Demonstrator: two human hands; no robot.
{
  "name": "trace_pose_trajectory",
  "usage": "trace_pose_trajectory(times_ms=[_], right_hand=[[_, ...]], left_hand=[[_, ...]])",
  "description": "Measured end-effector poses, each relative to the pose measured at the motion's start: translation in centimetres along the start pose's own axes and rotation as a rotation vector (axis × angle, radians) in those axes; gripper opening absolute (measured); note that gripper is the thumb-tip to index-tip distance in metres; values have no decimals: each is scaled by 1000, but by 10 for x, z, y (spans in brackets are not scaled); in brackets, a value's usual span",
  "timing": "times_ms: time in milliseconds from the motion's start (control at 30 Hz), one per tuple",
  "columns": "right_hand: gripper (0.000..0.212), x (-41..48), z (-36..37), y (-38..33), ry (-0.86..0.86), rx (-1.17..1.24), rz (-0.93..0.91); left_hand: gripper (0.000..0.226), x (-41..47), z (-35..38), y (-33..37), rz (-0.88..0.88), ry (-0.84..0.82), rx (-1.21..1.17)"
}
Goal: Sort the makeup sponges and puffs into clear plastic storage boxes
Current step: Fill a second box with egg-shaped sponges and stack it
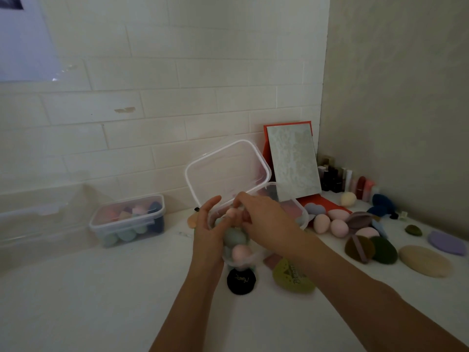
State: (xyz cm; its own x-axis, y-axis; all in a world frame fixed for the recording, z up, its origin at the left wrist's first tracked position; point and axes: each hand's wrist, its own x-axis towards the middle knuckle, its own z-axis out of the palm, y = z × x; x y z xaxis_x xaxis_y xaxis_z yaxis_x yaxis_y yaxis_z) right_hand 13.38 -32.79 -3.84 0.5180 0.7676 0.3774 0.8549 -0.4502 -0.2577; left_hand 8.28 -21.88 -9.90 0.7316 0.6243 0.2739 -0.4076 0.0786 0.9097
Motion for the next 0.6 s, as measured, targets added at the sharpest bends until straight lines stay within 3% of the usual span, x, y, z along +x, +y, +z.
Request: trace_pose_trajectory(times_ms=[67,200,367,433,500,600], right_hand=[[30,1,-1,0,-53,72,9],[27,0,-6,3,-53,243,25],[8,-1,-40,12,41,297,52],[13,-3,-56,18,56,226,104],[19,-6,-69,26,-28,118,199],[22,-12,-72,35,-332,-68,322]], left_hand=[[36,0,-4,1,9,60,48],[36,2,-11,2,5,140,-16],[37,2,-12,3,46,198,-4],[37,2,-13,3,45,212,-9],[37,2,-13,3,50,233,-16],[38,2,-14,4,29,252,-56]])
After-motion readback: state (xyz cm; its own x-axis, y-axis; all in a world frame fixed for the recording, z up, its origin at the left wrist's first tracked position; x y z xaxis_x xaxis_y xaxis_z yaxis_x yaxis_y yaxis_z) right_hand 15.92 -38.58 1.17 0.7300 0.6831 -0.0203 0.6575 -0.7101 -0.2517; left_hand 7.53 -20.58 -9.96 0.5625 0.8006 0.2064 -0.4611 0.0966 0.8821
